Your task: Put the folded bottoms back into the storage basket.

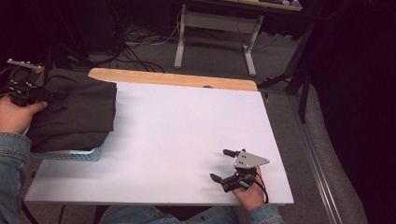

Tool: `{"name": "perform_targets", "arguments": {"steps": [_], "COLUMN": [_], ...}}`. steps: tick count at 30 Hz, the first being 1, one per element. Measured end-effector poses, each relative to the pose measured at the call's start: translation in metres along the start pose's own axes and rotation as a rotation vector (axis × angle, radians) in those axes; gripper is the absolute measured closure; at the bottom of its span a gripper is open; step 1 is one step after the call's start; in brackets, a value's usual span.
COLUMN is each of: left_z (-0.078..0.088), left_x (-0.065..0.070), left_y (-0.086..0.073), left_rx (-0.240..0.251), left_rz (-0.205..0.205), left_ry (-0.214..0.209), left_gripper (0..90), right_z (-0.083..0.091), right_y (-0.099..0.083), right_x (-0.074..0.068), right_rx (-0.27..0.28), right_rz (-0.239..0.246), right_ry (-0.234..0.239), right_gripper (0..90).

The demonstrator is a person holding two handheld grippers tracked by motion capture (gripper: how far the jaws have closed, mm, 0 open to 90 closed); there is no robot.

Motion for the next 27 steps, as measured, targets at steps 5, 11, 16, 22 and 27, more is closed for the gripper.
{"name": "perform_targets", "arguments": {"steps": [5, 11, 16, 22, 27], "left_z": [-0.006, -0.012, -0.019, -0.023, -0.025], "left_x": [-0.006, -0.012, -0.019, -0.027, -0.041], "left_y": [-0.002, -0.003, -0.007, -0.012, -0.016], "left_rx": [-0.021, -0.036, -0.050, -0.055, -0.058], "left_rz": [-0.001, 0.009, 0.037, 0.061, 0.126], "left_ry": [0.013, 0.024, 0.041, 0.085, 0.137], "left_gripper": [65.1, 62.0, 59.2, 52.7, 29.8], "right_z": [0.000, 0.000, 0.000, 0.000, 0.001], "right_y": [0.000, 0.000, 0.000, 0.000, 0.000], "right_x": [0.000, 0.000, 0.000, 0.000, 0.000], "right_rx": [-0.003, -0.004, 0.000, -0.001, 0.004], "right_rz": [0.001, 0.002, 0.000, 0.003, 0.004], "right_ry": [0.000, -0.001, -0.001, 0.002, 0.005], "right_gripper": [0.6, 0.7, 0.7, 0.7, 1.1]}}
Point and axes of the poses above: each handheld gripper's, and its own axes: z roughly backward along the jaws, y roughly out of its top, x roughly to its right, the point moved 4 cm from there along -z, roughly forward along the jaws
